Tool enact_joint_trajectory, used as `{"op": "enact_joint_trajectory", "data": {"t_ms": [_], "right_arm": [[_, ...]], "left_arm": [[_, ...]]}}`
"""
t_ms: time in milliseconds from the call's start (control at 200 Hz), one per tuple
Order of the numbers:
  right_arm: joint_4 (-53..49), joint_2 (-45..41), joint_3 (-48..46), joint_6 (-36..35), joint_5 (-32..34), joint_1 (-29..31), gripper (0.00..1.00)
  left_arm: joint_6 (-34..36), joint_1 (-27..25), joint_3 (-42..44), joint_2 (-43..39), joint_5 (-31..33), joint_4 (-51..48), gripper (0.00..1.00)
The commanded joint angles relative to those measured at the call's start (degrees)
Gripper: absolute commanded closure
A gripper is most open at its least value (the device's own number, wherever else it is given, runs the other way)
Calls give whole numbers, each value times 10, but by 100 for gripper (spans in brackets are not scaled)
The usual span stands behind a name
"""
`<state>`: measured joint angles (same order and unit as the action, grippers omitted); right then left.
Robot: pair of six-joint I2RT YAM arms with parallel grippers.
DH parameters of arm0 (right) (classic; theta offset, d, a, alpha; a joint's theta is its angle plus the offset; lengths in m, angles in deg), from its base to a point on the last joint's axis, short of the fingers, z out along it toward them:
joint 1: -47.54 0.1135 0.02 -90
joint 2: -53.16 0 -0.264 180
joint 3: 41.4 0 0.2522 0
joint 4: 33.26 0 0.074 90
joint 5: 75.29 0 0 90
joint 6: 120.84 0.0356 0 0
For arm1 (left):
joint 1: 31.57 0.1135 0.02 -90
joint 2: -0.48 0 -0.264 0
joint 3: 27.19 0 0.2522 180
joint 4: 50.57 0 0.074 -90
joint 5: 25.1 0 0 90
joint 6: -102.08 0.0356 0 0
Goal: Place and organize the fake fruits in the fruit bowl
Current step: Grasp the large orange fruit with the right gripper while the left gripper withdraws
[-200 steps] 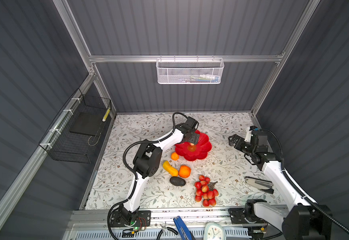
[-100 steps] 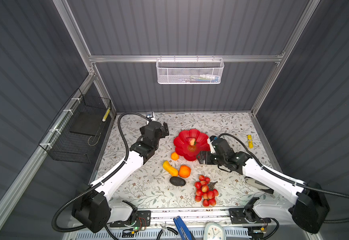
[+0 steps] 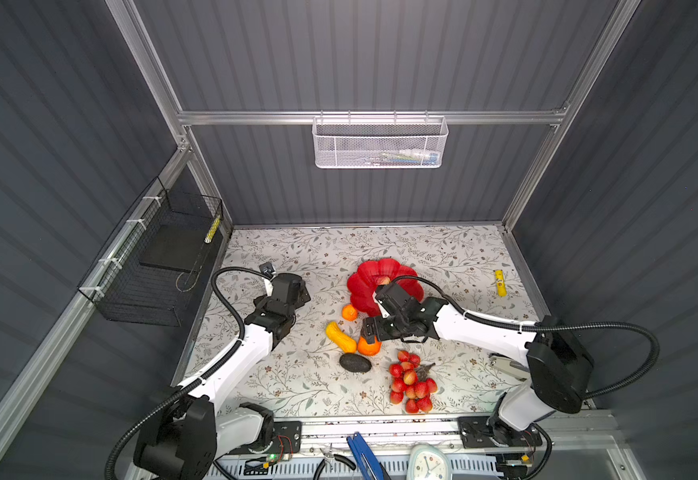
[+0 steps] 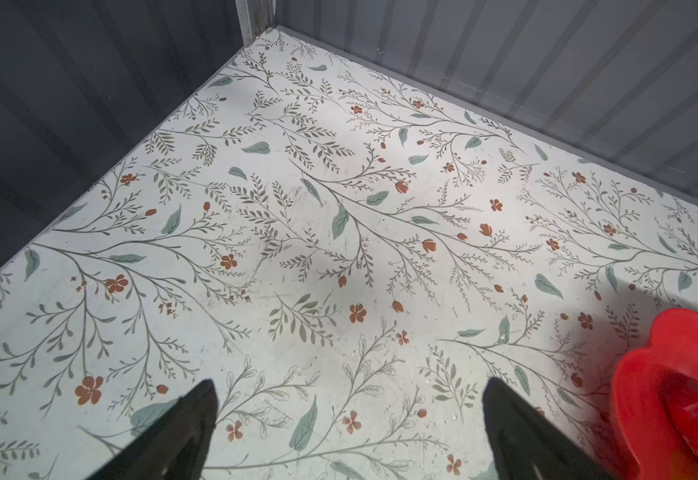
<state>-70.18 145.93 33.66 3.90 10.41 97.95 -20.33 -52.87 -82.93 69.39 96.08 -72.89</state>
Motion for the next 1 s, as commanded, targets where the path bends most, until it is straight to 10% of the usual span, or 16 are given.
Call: {"op": "enact_joint_trajectory", "data": {"t_ms": [0, 300, 995], "right_arm": [[-28, 22, 23, 0, -18, 11, 4], [-26, 73, 38, 6, -31, 13, 6], [-54, -2, 58, -20, -34, 15, 63]], "left_arm": [[-9, 5, -9, 1, -7, 2, 0], [-7, 7, -9, -2, -15, 7, 0], [0, 8, 7, -17, -23, 2, 0]]}}
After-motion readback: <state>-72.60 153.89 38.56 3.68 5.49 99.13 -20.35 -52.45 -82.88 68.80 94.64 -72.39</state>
